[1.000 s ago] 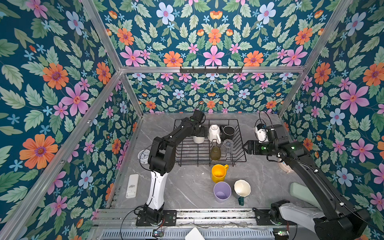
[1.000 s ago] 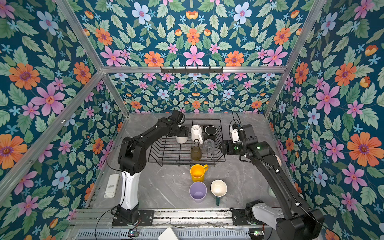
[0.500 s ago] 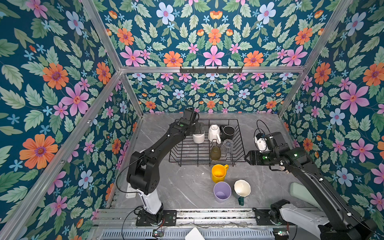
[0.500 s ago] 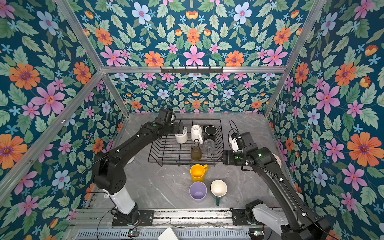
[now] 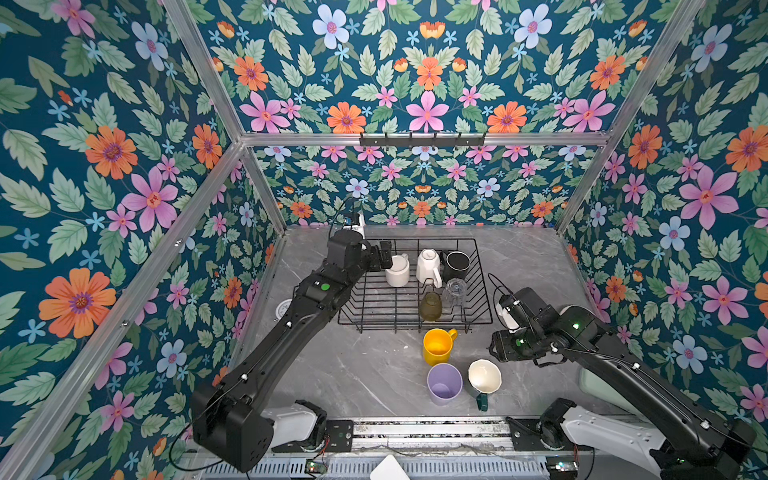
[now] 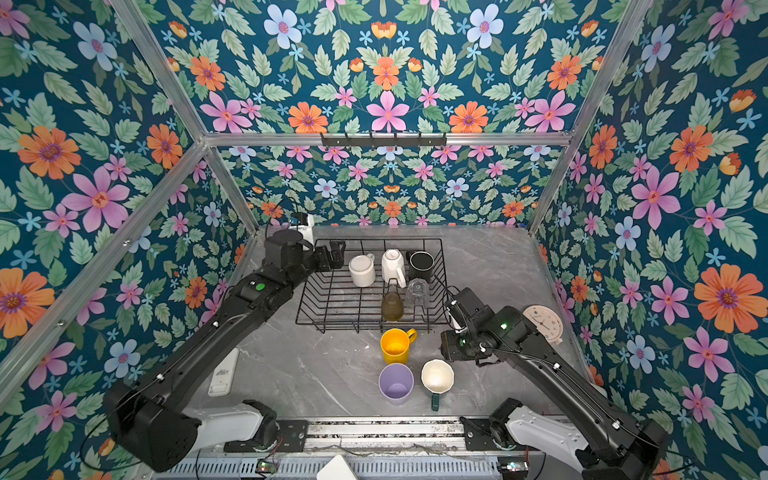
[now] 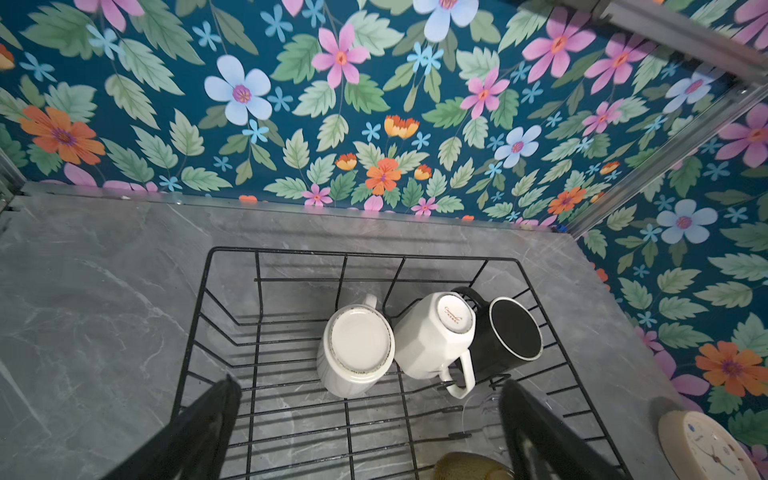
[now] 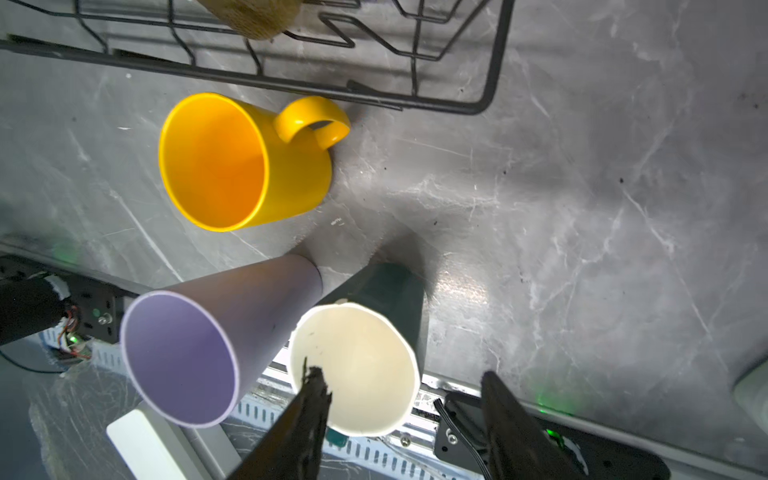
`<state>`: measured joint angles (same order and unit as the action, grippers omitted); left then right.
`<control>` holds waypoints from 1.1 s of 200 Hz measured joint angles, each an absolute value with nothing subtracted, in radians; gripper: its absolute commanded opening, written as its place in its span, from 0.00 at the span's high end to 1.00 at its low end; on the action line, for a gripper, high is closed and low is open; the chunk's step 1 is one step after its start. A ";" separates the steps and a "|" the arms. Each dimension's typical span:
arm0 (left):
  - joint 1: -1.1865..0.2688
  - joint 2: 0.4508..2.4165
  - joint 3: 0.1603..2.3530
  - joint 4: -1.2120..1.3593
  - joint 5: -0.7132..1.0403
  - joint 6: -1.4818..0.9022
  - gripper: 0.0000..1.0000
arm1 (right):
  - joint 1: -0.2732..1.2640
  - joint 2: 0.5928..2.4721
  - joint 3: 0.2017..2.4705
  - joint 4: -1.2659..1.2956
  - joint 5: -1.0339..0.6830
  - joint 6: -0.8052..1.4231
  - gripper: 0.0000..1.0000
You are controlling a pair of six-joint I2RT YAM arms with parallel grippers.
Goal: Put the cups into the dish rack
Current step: 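Move the right gripper down into the dark green mug's opening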
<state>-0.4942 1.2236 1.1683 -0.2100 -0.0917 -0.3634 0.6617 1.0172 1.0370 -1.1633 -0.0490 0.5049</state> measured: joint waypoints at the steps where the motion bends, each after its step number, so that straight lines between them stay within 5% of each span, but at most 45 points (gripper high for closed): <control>1: -0.494 1.216 1.165 -0.210 -0.094 -0.363 0.00 | 0.662 1.017 1.036 -1.164 -0.049 0.506 0.46; 71: -0.492 1.012 1.068 -0.183 -0.150 -0.359 0.00 | 0.743 1.031 0.928 -1.163 -0.030 0.598 0.52; 220: -0.492 0.975 1.043 -0.183 -0.158 -0.357 0.00 | 0.747 1.164 0.833 -0.965 -0.050 0.572 0.68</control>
